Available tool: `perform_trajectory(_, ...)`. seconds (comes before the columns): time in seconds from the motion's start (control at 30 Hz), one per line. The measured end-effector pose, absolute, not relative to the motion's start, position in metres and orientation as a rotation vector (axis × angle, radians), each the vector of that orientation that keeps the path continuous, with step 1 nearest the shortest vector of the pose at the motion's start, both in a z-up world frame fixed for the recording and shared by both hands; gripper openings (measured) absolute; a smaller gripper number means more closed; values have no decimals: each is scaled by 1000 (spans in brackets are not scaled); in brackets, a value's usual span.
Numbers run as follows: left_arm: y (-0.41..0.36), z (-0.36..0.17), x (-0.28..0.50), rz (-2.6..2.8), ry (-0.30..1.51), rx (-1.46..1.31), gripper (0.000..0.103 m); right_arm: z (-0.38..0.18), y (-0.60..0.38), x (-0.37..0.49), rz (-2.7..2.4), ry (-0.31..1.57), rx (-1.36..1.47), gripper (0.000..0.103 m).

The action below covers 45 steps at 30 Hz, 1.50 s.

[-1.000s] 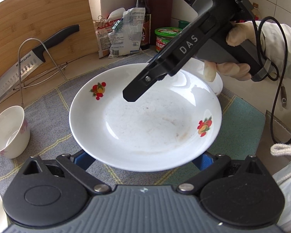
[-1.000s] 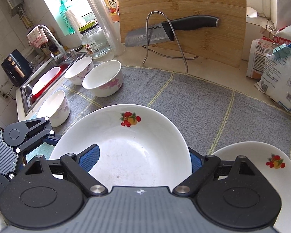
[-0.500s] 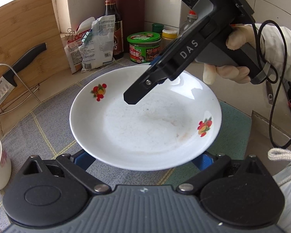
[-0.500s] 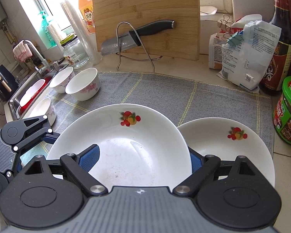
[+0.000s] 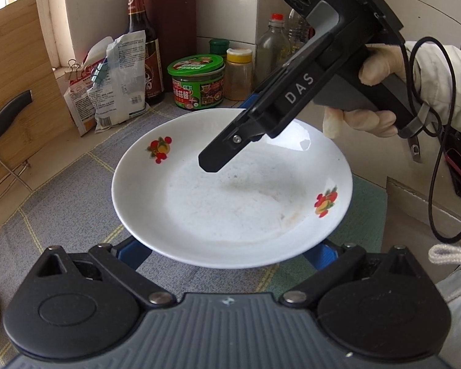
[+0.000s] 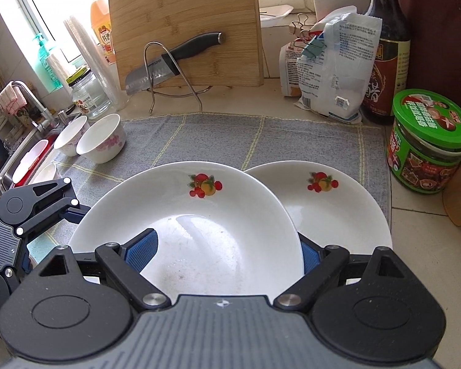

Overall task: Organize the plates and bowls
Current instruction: 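Carry the stained plate with both tools toward the plate stack by the jar, then lower the stained plate with both tools onto the plate stack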

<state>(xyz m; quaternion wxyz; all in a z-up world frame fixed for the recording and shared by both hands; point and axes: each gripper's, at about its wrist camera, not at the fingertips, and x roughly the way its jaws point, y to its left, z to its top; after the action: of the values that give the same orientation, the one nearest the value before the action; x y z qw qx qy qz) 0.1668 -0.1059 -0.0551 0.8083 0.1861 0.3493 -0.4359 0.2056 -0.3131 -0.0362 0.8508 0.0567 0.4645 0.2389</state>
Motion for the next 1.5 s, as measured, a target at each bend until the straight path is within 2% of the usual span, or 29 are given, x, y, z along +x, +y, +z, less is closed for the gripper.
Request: perform_trajectory(1.5,-134,-69,201,-975,791,412,102,-71,-346,222,410,1050,166,95)
